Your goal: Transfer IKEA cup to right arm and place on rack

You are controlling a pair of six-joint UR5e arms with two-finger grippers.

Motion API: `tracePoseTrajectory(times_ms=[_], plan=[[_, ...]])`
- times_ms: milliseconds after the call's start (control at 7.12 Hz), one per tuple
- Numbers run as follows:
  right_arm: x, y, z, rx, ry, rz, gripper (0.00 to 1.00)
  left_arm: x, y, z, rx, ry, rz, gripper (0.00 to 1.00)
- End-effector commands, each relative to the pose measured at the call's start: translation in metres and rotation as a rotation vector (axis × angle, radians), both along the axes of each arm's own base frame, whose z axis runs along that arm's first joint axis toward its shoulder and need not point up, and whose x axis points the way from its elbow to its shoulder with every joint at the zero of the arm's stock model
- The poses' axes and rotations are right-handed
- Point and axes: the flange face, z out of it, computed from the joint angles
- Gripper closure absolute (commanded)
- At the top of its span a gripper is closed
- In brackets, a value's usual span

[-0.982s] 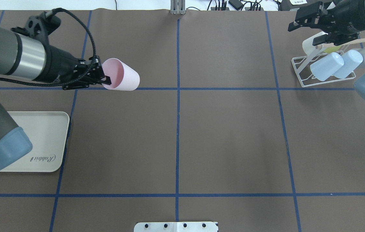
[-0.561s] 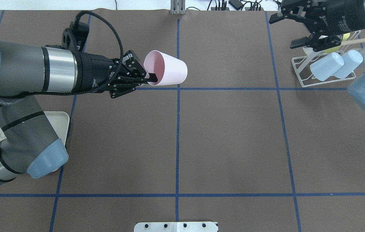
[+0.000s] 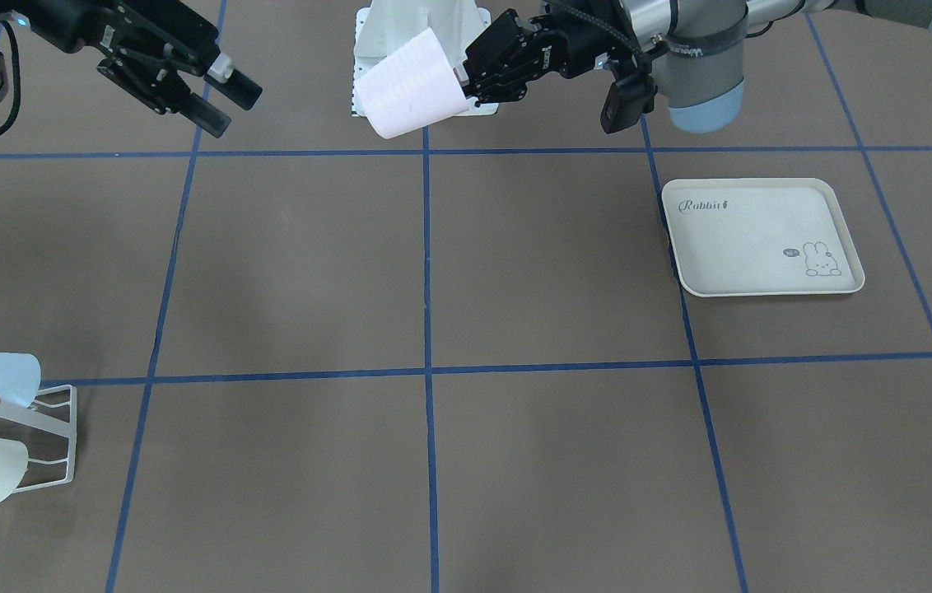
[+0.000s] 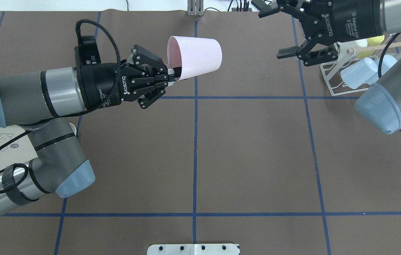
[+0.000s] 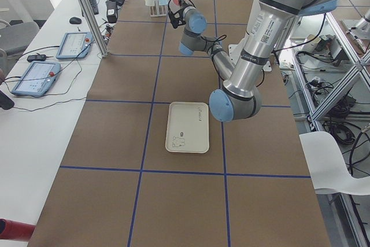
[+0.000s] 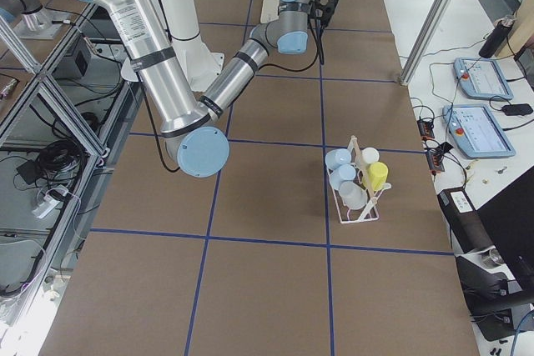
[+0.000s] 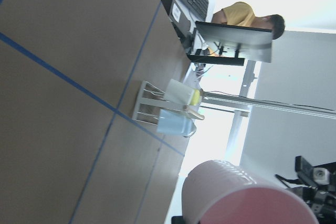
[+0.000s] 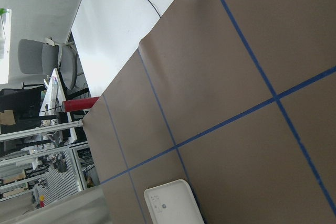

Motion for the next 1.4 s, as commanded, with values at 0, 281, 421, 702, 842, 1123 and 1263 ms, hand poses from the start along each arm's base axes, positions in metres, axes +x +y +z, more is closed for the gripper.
tracePoseTrajectory(times_ms=[0,281,421,702,842,1123,1263], plan=[[-0.012,0.016,-0.021,0.003,-0.133,0.015,0.0,-0.011,0.0,0.016,-0.013,0.206,0.001,1.0],[-0.021,0.03,-0.028,-0.012,-0.274,0.05,0.0,-0.01,0.005,-0.003,-0.015,0.284,0.04,1.0],[-0.021,0.03,-0.029,-0.007,-0.283,0.057,0.0,-0.009,0.005,-0.009,-0.021,0.306,0.035,1.0],[-0.018,0.034,-0.034,-0.002,-0.301,0.074,0.0,-0.007,0.005,-0.016,-0.032,0.328,0.06,1.0],[-0.016,0.035,-0.037,-0.014,-0.316,0.082,0.0,-0.002,0.002,-0.023,-0.03,0.332,0.062,1.0],[-0.016,0.037,-0.038,-0.013,-0.321,0.08,0.0,0.003,-0.001,-0.031,-0.028,0.336,0.064,1.0],[-0.016,0.037,-0.038,-0.013,-0.321,0.08,0.0,0.005,0.001,-0.032,-0.029,0.336,0.069,1.0]])
